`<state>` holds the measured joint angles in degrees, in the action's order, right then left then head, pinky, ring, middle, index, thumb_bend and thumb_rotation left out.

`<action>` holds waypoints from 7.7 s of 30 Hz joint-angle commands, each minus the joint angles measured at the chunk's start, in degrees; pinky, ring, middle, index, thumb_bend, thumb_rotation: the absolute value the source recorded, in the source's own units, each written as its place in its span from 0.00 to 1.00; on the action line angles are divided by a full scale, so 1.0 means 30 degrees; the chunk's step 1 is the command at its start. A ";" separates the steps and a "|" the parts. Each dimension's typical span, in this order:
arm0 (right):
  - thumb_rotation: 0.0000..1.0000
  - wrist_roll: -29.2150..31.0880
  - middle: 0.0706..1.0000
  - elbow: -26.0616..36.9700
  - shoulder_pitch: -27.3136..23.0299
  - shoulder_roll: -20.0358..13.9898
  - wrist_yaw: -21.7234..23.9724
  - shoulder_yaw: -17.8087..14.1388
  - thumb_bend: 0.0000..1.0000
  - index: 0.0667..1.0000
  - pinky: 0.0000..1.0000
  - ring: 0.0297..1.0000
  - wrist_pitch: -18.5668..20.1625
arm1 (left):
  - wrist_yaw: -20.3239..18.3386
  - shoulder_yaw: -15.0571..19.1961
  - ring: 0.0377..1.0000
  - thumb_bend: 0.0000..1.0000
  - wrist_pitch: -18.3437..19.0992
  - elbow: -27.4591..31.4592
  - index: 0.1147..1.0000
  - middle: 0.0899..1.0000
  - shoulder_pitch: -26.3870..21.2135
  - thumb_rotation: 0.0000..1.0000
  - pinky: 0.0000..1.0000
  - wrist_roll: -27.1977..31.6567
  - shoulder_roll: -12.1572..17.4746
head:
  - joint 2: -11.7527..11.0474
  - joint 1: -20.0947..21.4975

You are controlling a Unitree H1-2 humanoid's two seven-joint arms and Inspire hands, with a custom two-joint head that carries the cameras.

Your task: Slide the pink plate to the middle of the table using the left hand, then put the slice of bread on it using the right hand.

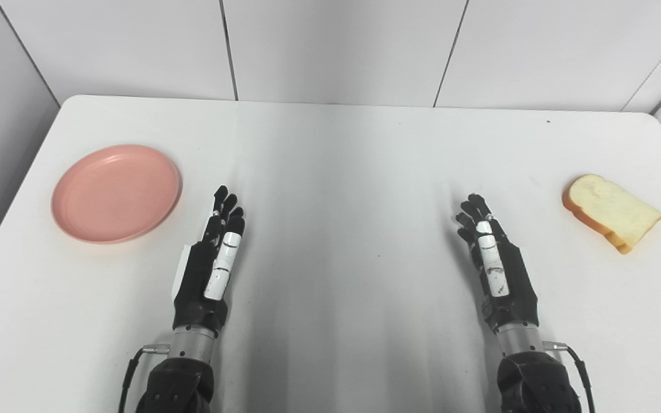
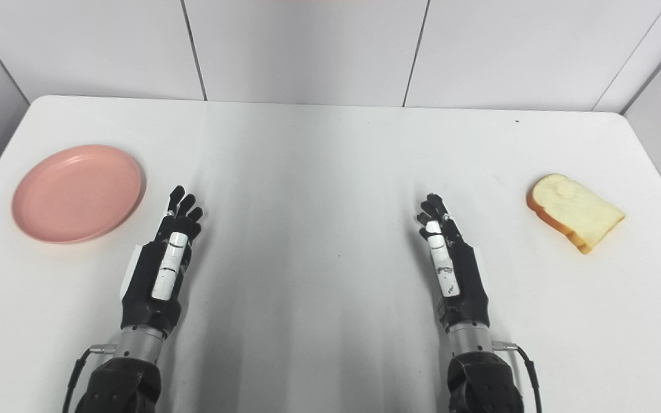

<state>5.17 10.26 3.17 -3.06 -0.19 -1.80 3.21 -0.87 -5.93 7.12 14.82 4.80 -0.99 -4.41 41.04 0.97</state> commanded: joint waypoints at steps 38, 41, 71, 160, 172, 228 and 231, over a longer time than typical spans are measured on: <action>0.88 0.1732 0.93 -0.2405 -0.0079 -0.1315 0.1839 -0.0965 0.81 0.91 0.96 0.92 -0.3258 | 0.0661 -0.1211 1.00 0.58 -0.3402 -0.2647 1.00 1.00 -0.0384 0.82 0.97 -0.1255 -0.1131 | -0.3054 -0.3797; 0.88 0.1887 0.93 -0.2928 -0.0121 -0.1409 0.2058 -0.1142 0.79 0.90 0.96 0.92 -0.3689 | 0.0875 -0.1257 1.00 0.60 -0.3765 -0.3195 1.00 1.00 -0.0451 0.82 0.98 -0.1430 -0.1351 | -0.3244 -0.3965; 0.90 0.2175 0.94 -0.6585 -0.1042 -0.1561 0.2830 -0.1603 0.78 0.90 0.99 0.93 -0.5870 | 0.2758 0.0027 0.92 0.73 -1.0267 -0.5798 1.00 0.93 -0.2042 0.82 0.90 -0.1896 -0.1499 | -0.5540 -0.4884; 0.89 0.1619 0.89 -0.3367 -0.0061 -0.0792 0.2547 -0.0939 0.77 0.85 0.92 0.90 -0.3873 | -0.2043 0.7537 0.79 0.87 -0.8660 -1.8818 0.80 0.81 -1.1237 0.82 0.75 0.6031 0.7861 | -0.4047 -0.3785; 0.91 0.1405 0.88 -0.2962 0.0041 -0.0851 0.2402 -0.0632 0.75 0.85 0.90 0.88 -0.3652 | -0.2448 0.6796 0.79 0.81 -0.8226 -1.7669 0.81 0.80 -1.0687 0.83 0.76 0.5846 0.7124 | -0.3688 -0.3448; 0.93 -0.3380 0.87 -0.1444 -0.0283 0.1735 -0.0221 0.2350 0.74 0.85 0.84 0.85 -0.2565 | -0.2852 0.3608 0.79 0.87 -0.4959 -1.4590 0.78 0.80 -0.9803 0.81 0.74 0.5604 0.1113 | -0.2047 0.4565; 0.94 -0.3626 0.86 -0.1448 -0.0289 0.1887 -0.0322 0.2410 0.72 0.85 0.83 0.84 -0.2580 | -0.3093 0.3529 0.80 0.87 -0.4883 -1.4461 0.78 0.80 -0.9666 0.81 0.75 0.5763 0.0933 | -0.2054 0.4926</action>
<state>-5.28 4.92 2.96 1.95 -1.06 4.77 -5.32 -9.56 5.04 -9.31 -27.90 -24.69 15.85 -0.71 34.89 15.81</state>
